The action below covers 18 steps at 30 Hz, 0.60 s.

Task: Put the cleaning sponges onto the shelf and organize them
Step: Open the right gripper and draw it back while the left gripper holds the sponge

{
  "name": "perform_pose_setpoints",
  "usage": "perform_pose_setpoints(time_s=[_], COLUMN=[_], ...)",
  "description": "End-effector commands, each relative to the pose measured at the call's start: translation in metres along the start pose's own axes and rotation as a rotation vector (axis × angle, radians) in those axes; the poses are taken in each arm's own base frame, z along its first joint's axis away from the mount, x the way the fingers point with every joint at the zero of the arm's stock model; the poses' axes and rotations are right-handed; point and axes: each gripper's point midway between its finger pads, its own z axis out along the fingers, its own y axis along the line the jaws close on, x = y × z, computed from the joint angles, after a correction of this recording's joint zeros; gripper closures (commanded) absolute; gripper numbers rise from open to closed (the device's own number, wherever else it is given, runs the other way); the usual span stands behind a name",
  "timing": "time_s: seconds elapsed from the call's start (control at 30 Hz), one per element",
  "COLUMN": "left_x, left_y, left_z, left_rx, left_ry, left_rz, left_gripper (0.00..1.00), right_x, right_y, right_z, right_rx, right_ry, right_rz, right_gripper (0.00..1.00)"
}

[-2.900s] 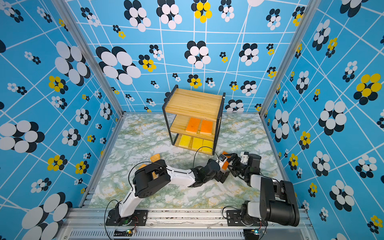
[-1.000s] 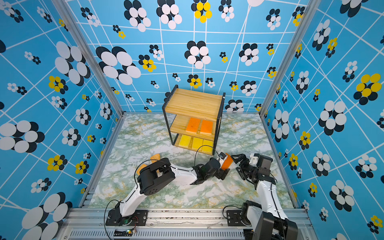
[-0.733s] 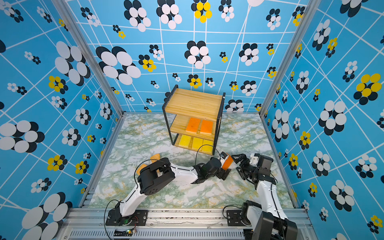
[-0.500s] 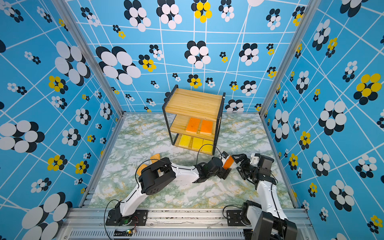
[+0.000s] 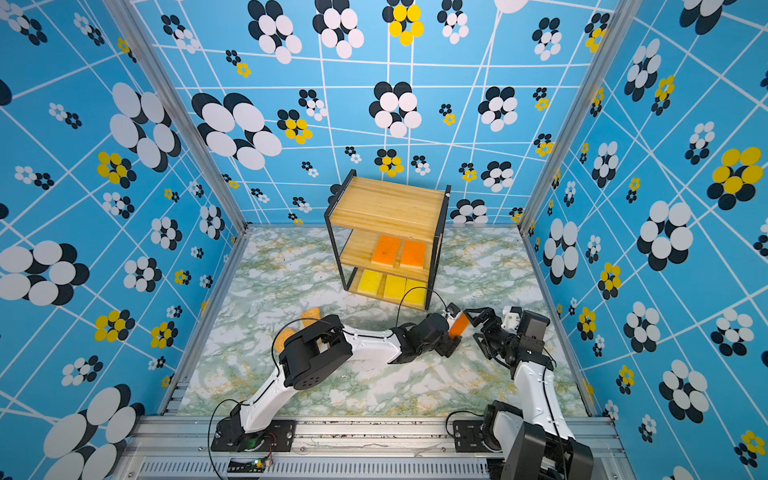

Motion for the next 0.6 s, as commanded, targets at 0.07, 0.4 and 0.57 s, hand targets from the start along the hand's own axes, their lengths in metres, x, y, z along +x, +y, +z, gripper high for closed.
perform_pose_setpoints(time_s=[0.07, 0.4, 0.57], left_x=[0.03, 0.024, 0.021], left_y=[0.004, 0.003, -0.001], left_z=[0.004, -0.001, -0.007], left_rx=[-0.019, -0.018, -0.026], left_ry=[0.083, 0.051, 0.041], left_rz=[0.029, 0.033, 0.071], left_gripper=[0.23, 0.4, 0.41], right_x=[-0.007, -0.009, -0.011], right_y=[0.012, 0.013, 0.013], right_z=[-0.003, -0.006, -0.008], right_rx=[-0.04, -0.044, -0.046], right_ry=[-0.013, -0.023, -0.028], right_rz=[-0.035, -0.029, -0.027], right_gripper=[0.01, 0.01, 0.01])
